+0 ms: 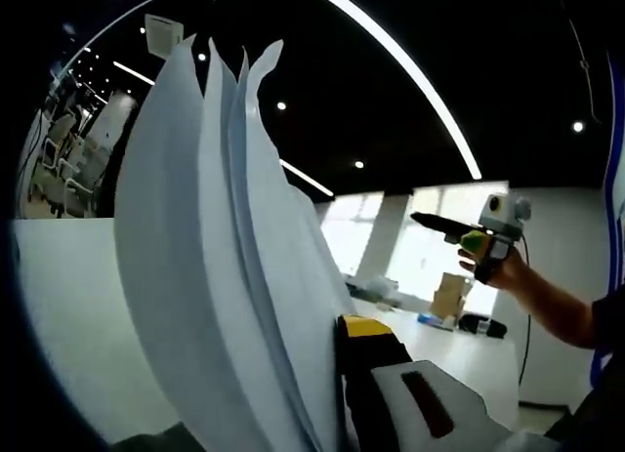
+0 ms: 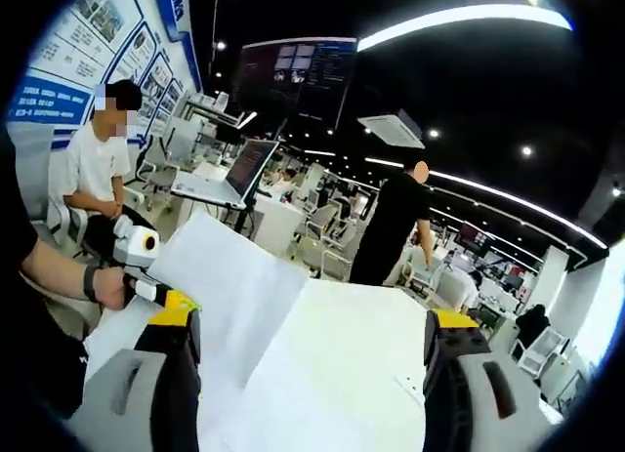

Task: Organize the stack of printing papers by aligning and flattening the scattered papers on the table

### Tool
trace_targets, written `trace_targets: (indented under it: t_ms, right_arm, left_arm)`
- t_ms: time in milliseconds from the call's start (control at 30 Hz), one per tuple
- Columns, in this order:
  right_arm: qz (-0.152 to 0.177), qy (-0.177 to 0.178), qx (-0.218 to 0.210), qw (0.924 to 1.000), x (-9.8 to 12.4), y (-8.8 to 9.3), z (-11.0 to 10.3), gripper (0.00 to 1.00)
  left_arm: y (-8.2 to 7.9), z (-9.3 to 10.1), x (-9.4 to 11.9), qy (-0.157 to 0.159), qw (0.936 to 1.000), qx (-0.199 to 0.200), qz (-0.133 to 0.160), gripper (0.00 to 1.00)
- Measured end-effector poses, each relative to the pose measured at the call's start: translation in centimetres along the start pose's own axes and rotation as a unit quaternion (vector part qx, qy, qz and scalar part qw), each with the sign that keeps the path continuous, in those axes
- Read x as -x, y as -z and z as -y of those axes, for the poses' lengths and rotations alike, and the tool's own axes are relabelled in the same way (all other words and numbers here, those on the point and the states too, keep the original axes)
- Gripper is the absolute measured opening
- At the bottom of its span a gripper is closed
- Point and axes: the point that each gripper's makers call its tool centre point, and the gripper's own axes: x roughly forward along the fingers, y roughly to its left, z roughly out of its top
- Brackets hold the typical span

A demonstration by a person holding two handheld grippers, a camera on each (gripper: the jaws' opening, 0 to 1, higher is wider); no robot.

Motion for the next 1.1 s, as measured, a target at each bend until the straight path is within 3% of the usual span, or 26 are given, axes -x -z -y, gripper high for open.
trace_targets:
  t_ms: [467, 1100]
  right_arm:
    - [0.0, 0.014, -0.013, 0.9998, 2.0, 0.9, 1.5, 0.9]
    - [-0.003, 0.031, -0.022, 0.9993, 5.2, 1.8, 1.5, 0.9]
  left_arm:
    - [-0.2, 0.3, -0.6, -0.001, 1.0, 0.0, 0.0, 0.08]
    - [-0.4, 0.4, -0.5, -0.002, 1.0, -0.001, 0.0, 0.08]
